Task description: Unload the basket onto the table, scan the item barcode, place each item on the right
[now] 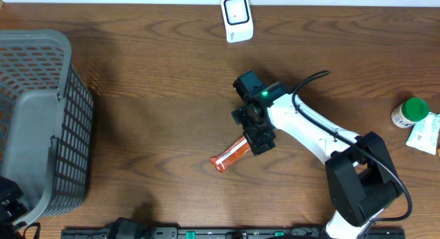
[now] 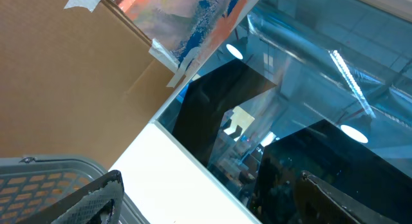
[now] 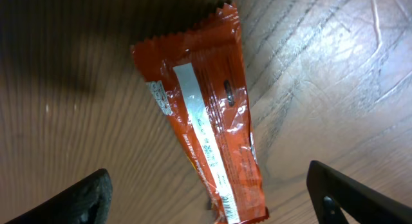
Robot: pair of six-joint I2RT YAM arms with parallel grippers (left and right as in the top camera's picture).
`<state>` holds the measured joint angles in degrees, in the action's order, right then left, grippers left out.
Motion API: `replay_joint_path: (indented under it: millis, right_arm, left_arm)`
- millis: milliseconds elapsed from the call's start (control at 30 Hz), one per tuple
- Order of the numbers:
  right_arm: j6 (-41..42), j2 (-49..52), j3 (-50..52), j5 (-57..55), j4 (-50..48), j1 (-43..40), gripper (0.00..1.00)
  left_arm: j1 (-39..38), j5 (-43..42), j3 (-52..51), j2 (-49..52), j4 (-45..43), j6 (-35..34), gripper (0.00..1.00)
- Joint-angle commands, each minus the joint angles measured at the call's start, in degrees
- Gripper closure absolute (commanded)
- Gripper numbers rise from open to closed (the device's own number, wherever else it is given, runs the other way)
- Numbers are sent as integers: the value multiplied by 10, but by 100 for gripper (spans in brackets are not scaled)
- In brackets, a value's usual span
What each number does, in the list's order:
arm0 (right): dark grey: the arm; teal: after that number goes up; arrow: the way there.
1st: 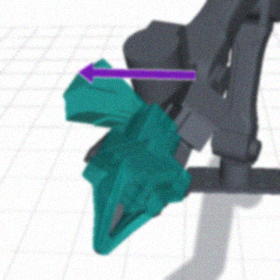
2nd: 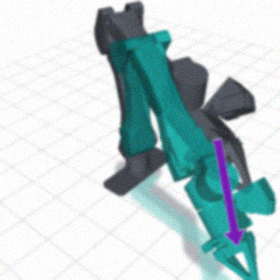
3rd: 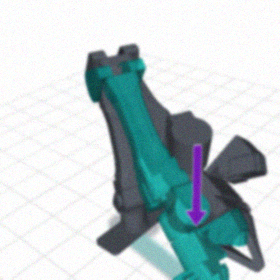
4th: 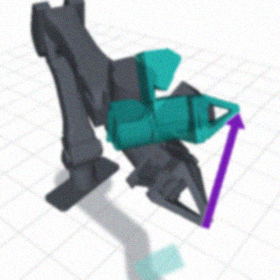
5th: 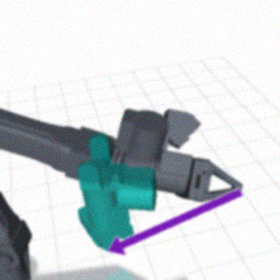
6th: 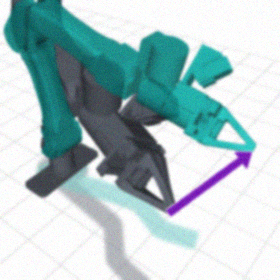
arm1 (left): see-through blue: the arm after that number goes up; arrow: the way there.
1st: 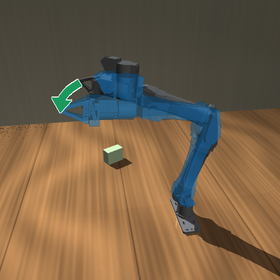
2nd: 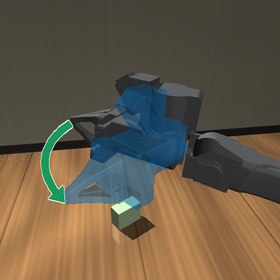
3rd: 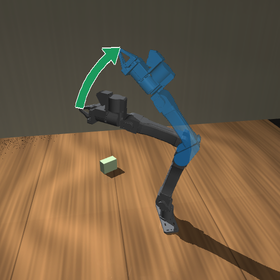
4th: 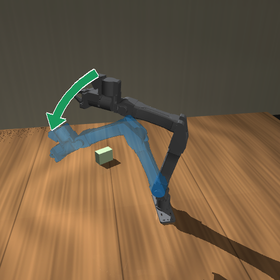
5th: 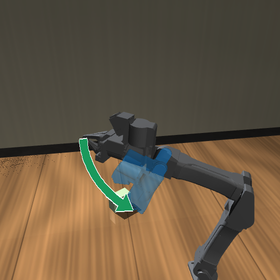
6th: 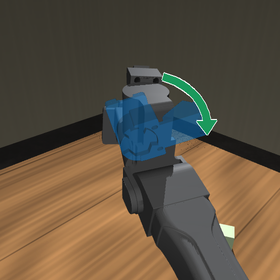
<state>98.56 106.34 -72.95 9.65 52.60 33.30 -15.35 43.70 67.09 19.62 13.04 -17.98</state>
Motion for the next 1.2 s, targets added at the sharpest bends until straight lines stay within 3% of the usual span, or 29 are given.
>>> replay_joint_path:
  millis: [0, 333, 600, 667, 767, 900, 967, 1167]
  right_arm:
    - [32, 8, -16, 8, 4, -18, 9]
    - [-9, 104, -116, 36, 54, -33, 13]
    - [-39, 193, -178, 47, 151, -34, 17]
    - [-39, 193, -178, 43, 152, -34, 29]
    - [-39, 194, -177, 41, 159, -34, 58]
    - [-40, 196, -176, 26, 169, -32, 80]
    - [-39, 198, -175, 17, 183, -32, 97]
    - [-65, 198, -165, 14, 191, -22, 99]
  left_arm:
    - [3, 5, 1, -4, -1, 9, 15]
    - [3, 5, 1, -4, -1, 9, 15]
    - [3, 5, 1, -4, -1, 10, 15]
    - [3, 5, 1, -4, -1, 10, 15]
    - [3, 5, 1, -4, -1, 9, 15]
    - [3, 5, 1, -4, -1, 9, 15]
    - [3, 5, 1, -4, -1, 9, 15]
    - [3, 5, 1, -4, -1, 9, 15]
